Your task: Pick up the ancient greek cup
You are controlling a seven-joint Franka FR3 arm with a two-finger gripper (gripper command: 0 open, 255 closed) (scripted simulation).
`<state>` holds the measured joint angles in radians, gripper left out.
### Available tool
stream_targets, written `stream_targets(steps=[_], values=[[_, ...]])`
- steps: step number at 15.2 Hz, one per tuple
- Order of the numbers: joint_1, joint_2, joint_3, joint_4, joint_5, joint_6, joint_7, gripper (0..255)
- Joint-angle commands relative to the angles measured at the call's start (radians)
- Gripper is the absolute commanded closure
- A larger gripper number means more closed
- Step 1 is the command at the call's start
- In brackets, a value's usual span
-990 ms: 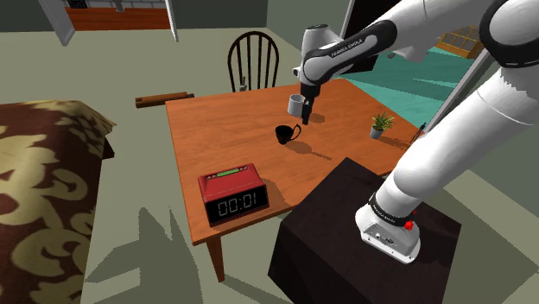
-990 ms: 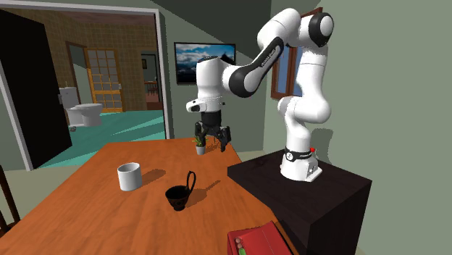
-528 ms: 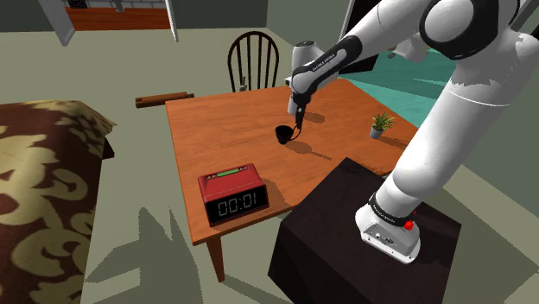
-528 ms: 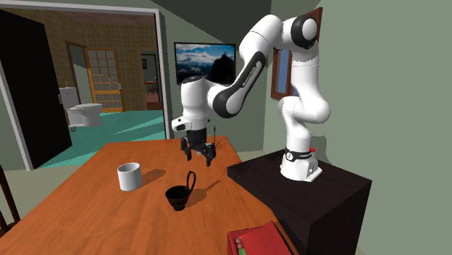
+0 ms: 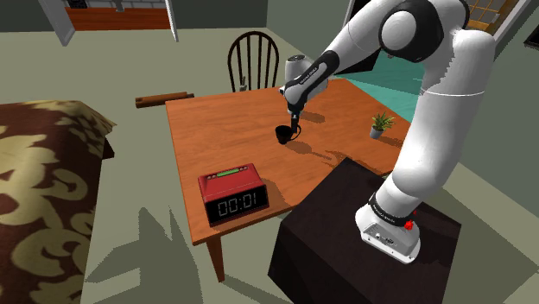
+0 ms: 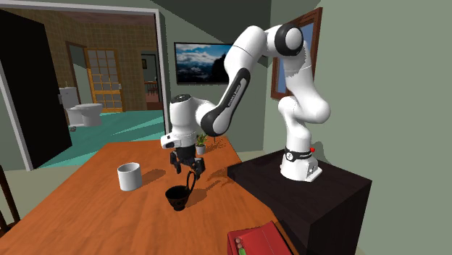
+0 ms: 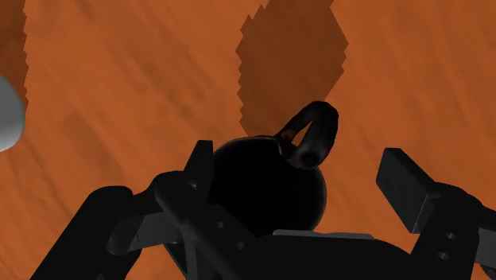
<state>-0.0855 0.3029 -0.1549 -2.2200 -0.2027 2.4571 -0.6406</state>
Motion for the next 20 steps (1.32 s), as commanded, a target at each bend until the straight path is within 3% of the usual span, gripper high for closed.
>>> stream_targets(steps=[1,6,7,16,20], values=[[-0.001,0.025,0.000,0.002,-0.001,0.023,0.003,0],[-0.002,0.066,0.001,0.004,-0.002,0.063,0.009,0],[-0.002,0.064,0.000,0.002,-0.002,0.062,0.009,255],[-0.002,0.067,0.001,0.004,-0.002,0.063,0.009,255],[-0.001,0.020,0.000,0.002,-0.001,0.018,0.002,255]])
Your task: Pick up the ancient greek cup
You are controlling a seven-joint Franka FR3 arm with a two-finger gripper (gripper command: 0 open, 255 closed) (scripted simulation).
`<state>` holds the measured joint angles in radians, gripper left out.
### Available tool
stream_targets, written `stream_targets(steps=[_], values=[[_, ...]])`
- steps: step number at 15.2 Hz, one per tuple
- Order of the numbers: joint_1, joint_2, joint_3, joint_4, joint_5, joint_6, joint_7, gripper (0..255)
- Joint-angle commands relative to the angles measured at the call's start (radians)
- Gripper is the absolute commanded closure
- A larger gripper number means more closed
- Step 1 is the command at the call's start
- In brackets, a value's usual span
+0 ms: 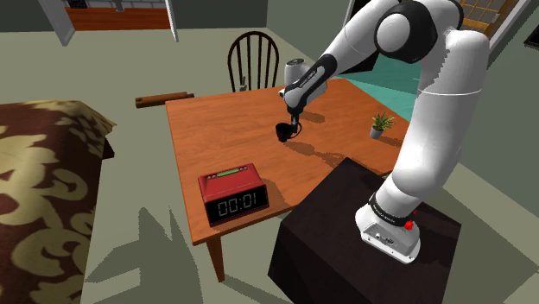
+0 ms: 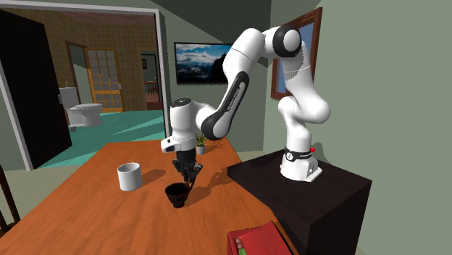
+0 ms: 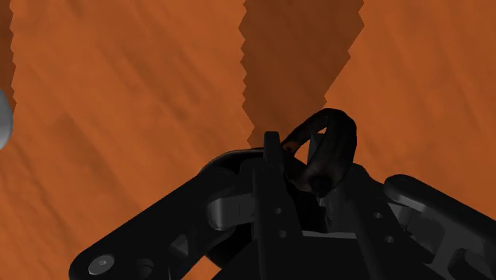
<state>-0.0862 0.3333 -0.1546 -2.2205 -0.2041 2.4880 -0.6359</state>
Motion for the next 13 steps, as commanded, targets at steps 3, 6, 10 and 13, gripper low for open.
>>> stream_targets(steps=[3,6,10,13], values=[[0.001,-0.044,0.000,0.004,0.002,-0.048,-0.008,255],[0.002,-0.076,0.000,0.008,0.003,-0.083,-0.013,255],[0.004,-0.117,0.000,0.015,0.004,-0.131,-0.020,255],[0.004,-0.128,0.000,0.018,0.004,-0.145,-0.022,255]])
